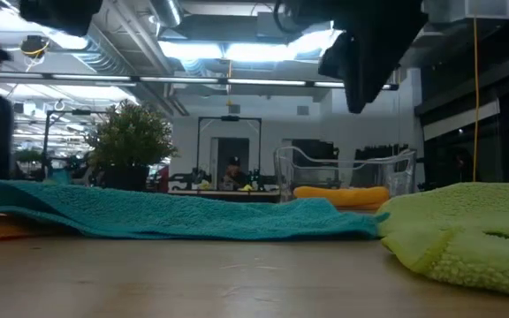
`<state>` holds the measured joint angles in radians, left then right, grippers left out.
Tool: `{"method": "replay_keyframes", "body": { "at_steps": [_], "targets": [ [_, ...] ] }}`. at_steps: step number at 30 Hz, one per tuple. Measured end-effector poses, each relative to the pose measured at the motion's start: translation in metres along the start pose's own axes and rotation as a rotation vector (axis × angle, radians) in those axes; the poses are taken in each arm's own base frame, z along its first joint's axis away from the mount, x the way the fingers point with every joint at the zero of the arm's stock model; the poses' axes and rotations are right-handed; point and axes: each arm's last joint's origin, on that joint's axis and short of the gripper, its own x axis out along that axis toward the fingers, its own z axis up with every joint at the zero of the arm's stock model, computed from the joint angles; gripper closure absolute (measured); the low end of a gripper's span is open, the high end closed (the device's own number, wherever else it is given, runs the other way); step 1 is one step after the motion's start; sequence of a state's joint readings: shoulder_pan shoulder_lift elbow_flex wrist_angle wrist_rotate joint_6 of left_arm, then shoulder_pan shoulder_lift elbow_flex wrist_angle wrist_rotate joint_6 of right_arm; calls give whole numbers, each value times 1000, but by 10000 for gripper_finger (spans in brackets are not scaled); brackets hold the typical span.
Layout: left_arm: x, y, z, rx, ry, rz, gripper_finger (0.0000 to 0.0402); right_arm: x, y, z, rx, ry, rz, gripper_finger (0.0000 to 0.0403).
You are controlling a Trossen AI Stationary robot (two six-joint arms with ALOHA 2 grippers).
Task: Fold microfiber towels
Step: Fold the blue microfiber cloth
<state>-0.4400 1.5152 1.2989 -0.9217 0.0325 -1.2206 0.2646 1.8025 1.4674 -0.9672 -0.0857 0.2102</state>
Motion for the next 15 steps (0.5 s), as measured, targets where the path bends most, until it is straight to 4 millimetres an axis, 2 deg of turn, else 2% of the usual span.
{"method": "replay_keyframes", "body": {
  "at_steps": [6, 9, 12, 15],
  "targets": [
    [-14, 6, -1, 2, -70, 20, 259, -7, -4, -41, 102, 19, 118, 285],
    [-14, 6, 0, 3, -111, 35, 259, -5, -9, -61, 193, -85, 155, 285],
    [-8, 9, 6, 30, -142, 70, 259, 5, -12, -68, 279, -257, 224, 285],
    [-5, 16, 16, 20, -127, 79, 260, 25, -15, -72, 368, -370, 252, 285]
  ]
}}
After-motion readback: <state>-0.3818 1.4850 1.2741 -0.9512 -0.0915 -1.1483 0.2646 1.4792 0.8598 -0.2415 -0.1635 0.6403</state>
